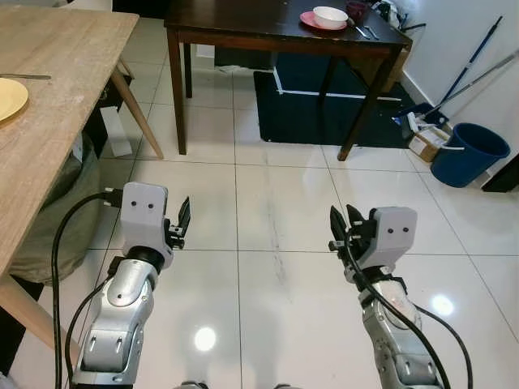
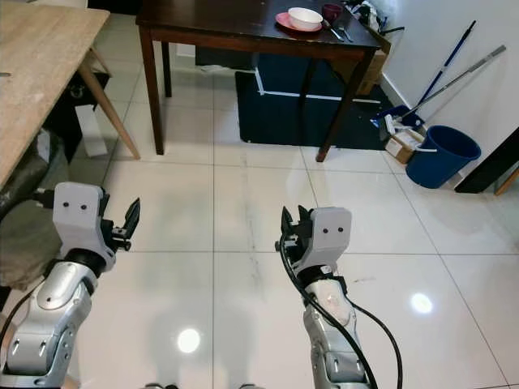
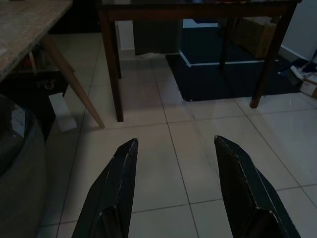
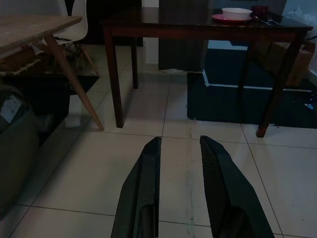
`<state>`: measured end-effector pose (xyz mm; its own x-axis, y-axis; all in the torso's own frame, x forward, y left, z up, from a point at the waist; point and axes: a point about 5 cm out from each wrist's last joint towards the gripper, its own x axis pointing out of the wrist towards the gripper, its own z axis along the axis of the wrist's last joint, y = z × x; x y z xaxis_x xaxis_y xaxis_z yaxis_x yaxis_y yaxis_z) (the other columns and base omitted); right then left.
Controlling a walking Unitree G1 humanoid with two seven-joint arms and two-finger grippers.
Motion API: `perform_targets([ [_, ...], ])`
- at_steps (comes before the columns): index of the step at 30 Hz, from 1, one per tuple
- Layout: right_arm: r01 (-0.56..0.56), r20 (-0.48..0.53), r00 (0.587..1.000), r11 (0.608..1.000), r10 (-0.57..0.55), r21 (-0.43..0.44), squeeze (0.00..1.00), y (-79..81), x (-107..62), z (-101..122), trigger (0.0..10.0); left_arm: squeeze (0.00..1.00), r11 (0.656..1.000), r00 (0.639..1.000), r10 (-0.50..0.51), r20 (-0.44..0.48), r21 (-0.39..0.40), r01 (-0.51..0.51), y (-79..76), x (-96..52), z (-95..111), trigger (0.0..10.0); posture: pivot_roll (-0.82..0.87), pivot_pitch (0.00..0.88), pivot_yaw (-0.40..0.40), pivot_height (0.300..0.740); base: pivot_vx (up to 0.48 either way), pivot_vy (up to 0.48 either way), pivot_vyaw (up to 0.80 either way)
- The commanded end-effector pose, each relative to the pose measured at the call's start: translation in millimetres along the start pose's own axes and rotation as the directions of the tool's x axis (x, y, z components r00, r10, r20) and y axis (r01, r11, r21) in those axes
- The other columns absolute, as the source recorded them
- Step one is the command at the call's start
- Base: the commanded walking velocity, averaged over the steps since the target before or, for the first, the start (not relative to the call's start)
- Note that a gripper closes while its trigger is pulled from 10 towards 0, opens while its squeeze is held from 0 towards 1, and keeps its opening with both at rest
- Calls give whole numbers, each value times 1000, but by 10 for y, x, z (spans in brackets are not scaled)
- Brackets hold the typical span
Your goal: Setting the table
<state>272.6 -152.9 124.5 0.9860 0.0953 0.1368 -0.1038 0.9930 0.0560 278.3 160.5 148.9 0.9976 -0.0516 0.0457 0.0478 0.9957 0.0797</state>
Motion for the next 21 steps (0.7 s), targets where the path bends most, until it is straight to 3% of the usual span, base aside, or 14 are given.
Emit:
perform_targets([
  [1, 8, -15, 1000, 1000, -8, 0, 0, -8, -15, -17, 10000, 0, 1000, 1000, -15, 14, 3, 15, -36, 9, 21, 10000, -91, 0, -10, 740, 480, 0, 0],
  [21, 15, -22, 1000, 1000, -15, 1, 0, -9, -27, -45, 10000, 0, 1000, 1000, -26, 15, 4, 26, -50, 16, 27, 10000, -90, 0, -4, 740, 470, 0, 0],
])
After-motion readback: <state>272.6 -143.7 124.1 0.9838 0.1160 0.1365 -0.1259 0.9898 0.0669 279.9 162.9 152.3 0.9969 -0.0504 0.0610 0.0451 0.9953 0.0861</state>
